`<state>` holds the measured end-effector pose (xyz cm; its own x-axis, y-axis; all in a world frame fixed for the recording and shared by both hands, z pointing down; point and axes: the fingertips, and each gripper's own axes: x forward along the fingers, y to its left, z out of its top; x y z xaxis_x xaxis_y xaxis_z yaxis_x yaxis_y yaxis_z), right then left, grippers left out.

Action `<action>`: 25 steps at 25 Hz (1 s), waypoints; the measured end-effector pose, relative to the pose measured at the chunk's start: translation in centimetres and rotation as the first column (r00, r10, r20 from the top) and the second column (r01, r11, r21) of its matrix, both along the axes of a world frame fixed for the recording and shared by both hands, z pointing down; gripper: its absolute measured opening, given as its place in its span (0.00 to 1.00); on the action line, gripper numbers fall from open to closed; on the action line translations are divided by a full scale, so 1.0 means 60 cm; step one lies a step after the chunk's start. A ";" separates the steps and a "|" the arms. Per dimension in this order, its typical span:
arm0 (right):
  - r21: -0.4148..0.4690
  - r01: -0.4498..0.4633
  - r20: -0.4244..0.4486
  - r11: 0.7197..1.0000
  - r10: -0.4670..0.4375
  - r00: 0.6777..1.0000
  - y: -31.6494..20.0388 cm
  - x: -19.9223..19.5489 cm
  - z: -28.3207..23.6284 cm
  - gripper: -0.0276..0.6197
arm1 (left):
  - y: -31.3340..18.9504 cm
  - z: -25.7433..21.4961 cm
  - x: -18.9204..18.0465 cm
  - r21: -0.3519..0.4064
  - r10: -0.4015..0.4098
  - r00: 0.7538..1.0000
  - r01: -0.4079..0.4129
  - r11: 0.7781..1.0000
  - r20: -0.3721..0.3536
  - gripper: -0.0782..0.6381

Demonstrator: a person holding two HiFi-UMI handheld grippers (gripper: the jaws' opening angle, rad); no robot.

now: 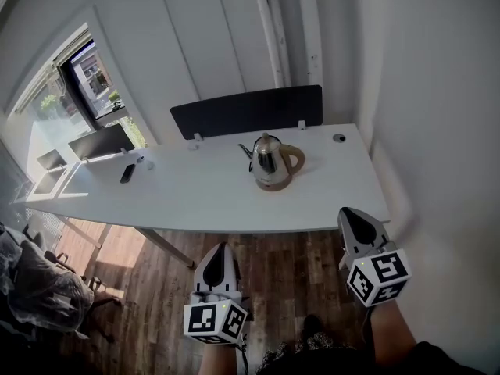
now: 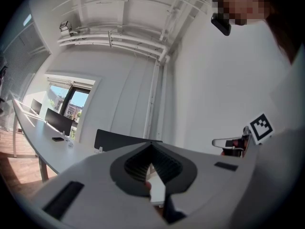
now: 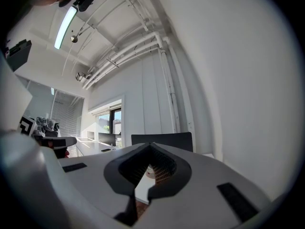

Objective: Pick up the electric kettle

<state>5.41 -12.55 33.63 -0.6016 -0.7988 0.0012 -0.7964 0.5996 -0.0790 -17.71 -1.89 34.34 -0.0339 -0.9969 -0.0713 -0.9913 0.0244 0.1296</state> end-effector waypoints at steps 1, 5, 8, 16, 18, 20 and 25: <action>-0.003 0.005 0.002 1.000 -0.005 1.000 -0.012 -0.003 0.002 0.05 | -0.009 0.000 -0.005 -0.001 -0.009 1.000 0.009 1.000 0.001 0.11; -0.011 0.034 0.009 0.999 -0.034 0.999 -0.072 -0.021 0.008 0.05 | -0.055 -0.003 -0.021 0.003 -0.038 0.999 0.038 0.999 0.008 0.11; -0.013 0.060 0.000 0.998 -0.060 0.998 -0.115 -0.036 0.017 0.05 | -0.090 0.000 -0.031 0.003 -0.059 0.998 0.059 0.998 0.012 0.11; -0.023 0.073 0.007 0.997 -0.072 0.997 -0.203 -0.046 0.024 0.05 | -0.168 0.011 -0.033 -0.006 -0.071 0.997 0.071 0.997 0.008 0.11; -0.030 0.075 0.006 0.997 -0.074 0.997 -0.214 -0.047 0.029 0.05 | -0.179 0.016 -0.031 -0.013 -0.073 0.997 0.073 0.997 0.003 0.11; -0.037 0.075 0.007 0.997 -0.075 0.997 -0.226 -0.047 0.034 0.05 | -0.189 0.021 -0.030 -0.019 -0.073 0.997 0.073 0.997 0.000 0.11; -0.057 0.074 0.015 0.996 -0.074 0.997 -0.257 -0.055 0.046 0.05 | -0.214 0.023 -0.039 -0.025 -0.076 0.997 0.076 0.997 0.004 0.11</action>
